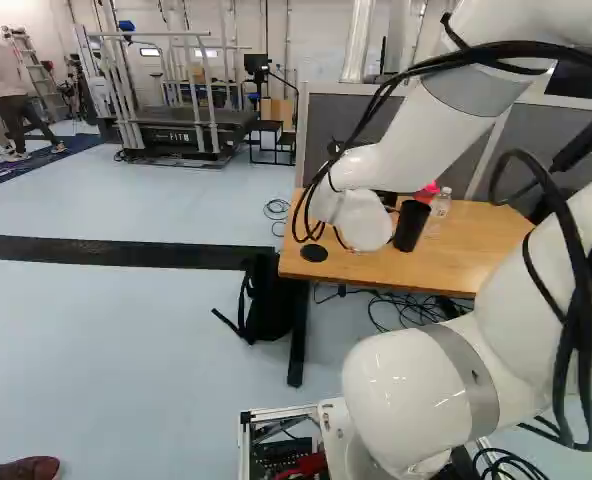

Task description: Pick up the green bottle from the table

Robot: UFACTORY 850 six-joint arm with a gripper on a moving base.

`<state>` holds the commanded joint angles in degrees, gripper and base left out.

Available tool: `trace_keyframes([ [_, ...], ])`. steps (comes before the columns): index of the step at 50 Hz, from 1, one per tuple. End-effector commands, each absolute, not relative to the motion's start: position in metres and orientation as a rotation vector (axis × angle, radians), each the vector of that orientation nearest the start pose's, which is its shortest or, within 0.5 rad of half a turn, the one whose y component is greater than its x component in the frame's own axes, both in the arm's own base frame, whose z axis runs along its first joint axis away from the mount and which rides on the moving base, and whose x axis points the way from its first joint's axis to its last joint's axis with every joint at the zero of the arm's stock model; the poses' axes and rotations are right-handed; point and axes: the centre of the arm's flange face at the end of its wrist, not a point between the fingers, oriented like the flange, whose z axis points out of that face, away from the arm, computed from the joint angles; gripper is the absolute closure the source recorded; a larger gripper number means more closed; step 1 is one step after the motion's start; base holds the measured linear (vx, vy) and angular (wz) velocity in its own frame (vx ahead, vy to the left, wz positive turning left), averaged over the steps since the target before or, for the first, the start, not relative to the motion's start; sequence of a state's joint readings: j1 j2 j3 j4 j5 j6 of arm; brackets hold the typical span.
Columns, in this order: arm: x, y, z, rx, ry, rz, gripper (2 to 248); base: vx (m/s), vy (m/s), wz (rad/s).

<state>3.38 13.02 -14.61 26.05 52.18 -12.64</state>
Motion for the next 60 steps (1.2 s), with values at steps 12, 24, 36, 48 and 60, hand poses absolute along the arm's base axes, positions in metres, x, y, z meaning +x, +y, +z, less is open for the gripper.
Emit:
trace_keyframes([
  [12,0.314,-0.01,0.405,-2.578,0.278,-2.028,128,0.0,0.0,0.0],
  [24,0.302,-0.007,0.394,-2.573,0.194,-1.978,128,0.0,0.0,0.0],
  [36,0.292,-0.005,0.384,-2.568,0.126,-1.931,128,0.0,0.0,0.0],
  [48,0.284,-0.003,0.377,-2.564,0.075,-1.89,128,0.0,0.0,0.0],
  [60,0.277,-0.002,0.371,-2.561,0.038,-1.859,128,0.0,0.0,0.0],
])
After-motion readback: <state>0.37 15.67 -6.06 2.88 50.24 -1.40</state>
